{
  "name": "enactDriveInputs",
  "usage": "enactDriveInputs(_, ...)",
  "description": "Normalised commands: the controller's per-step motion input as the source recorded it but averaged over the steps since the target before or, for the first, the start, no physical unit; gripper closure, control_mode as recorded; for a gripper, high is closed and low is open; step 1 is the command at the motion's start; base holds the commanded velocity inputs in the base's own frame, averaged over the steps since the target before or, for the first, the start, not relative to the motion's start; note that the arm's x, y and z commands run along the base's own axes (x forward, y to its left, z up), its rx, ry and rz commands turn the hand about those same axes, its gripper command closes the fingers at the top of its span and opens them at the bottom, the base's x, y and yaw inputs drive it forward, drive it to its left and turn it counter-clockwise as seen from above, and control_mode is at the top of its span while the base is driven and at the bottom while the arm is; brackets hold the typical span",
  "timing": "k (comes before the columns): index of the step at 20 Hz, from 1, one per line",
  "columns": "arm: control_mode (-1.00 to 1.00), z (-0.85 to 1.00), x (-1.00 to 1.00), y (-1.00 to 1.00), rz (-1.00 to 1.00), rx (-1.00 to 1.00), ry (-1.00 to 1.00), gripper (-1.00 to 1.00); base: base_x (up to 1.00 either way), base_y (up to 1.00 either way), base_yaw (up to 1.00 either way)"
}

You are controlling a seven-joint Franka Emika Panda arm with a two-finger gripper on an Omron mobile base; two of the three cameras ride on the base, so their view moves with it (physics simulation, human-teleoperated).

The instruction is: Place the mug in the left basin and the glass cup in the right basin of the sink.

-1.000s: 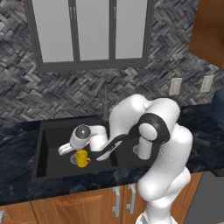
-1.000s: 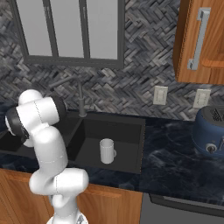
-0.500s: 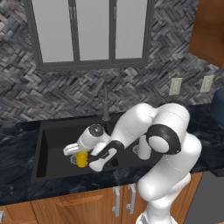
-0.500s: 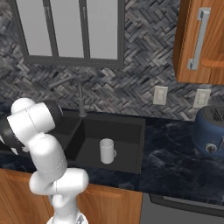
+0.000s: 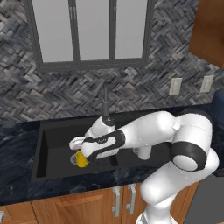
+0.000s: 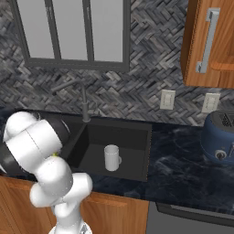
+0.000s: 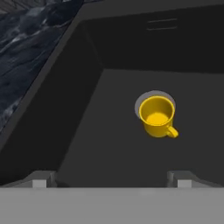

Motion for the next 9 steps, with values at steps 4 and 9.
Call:
enactDriveInputs(4,-1.0,0.82,0.0,0.02,0.0,-0.08,0.18,-1.0,0.0,0.0,0.0)
enactDriveInputs(9,-1.0,0.65,0.0,0.06,0.02,-0.13,0.19,-1.0,0.0,0.0,0.0)
